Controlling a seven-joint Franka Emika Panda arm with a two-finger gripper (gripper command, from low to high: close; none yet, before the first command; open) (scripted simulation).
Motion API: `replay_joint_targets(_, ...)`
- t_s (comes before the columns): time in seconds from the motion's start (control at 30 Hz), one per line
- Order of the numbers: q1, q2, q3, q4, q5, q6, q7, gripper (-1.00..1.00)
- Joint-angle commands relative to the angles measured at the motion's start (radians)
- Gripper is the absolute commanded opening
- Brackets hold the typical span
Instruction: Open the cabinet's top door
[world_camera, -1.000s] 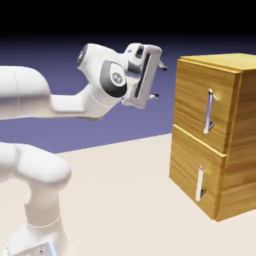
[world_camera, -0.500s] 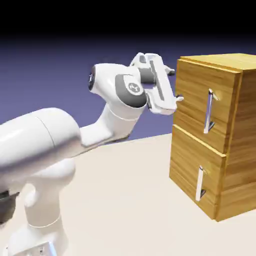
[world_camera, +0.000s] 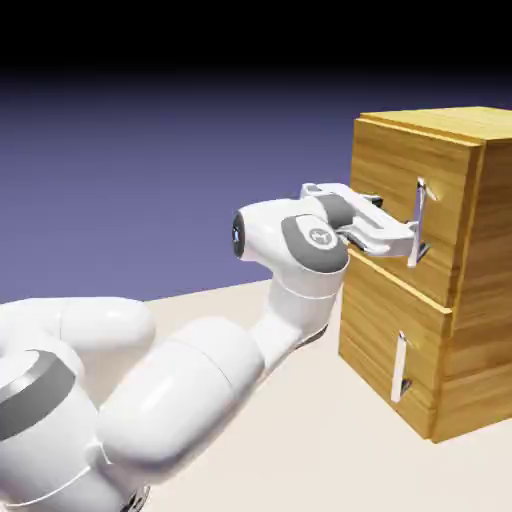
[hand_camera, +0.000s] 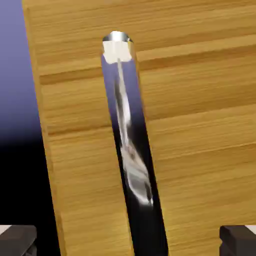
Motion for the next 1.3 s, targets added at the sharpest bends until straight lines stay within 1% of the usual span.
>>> replay_joint_targets(0.0, 0.019, -0.015, -0.019, 0.005, -0.040, -0.007, -0.027, 0.00)
replay_joint_targets(0.03, 0.019, -0.015, -0.019, 0.005, -0.040, -0.007, -0.027, 0.00)
replay_joint_targets(0.17, 0.164, -0.005, -0.043, 0.147, -0.070, -0.009, -0.031, 0.00)
replay_joint_targets(0.2, 0.170, -0.004, -0.044, 0.153, -0.071, -0.009, -0.031, 0.00)
replay_joint_targets(0.23, 0.170, -0.004, -0.044, 0.153, -0.071, -0.009, -0.031, -1.00)
replay_joint_targets(0.27, 0.170, -0.004, -0.044, 0.153, -0.071, -0.009, -0.031, -1.00)
replay_joint_targets(0.43, 0.083, 0.001, -0.001, -0.023, -0.107, -0.226, 0.051, -1.00)
replay_joint_targets(0.47, 0.064, 0.024, 0.008, -0.057, -0.118, -0.264, 0.091, -1.00)
replay_joint_targets(0.53, 0.037, 0.090, 0.015, -0.082, -0.137, -0.284, 0.177, -1.00)
replay_joint_targets(0.67, 0.004, 0.235, 0.022, -0.070, -0.167, -0.241, 0.341, -1.00)
replay_joint_targets(1.0, -0.098, 0.598, 0.078, 0.021, -0.219, -0.052, 0.728, -1.00)
replay_joint_targets(1.13, -0.179, 0.743, 0.144, 0.042, -0.233, 0.006, 0.889, -1.00)
replay_joint_targets(1.27, -0.314, 0.877, 0.265, 0.026, -0.238, 0.018, 1.053, -1.00)
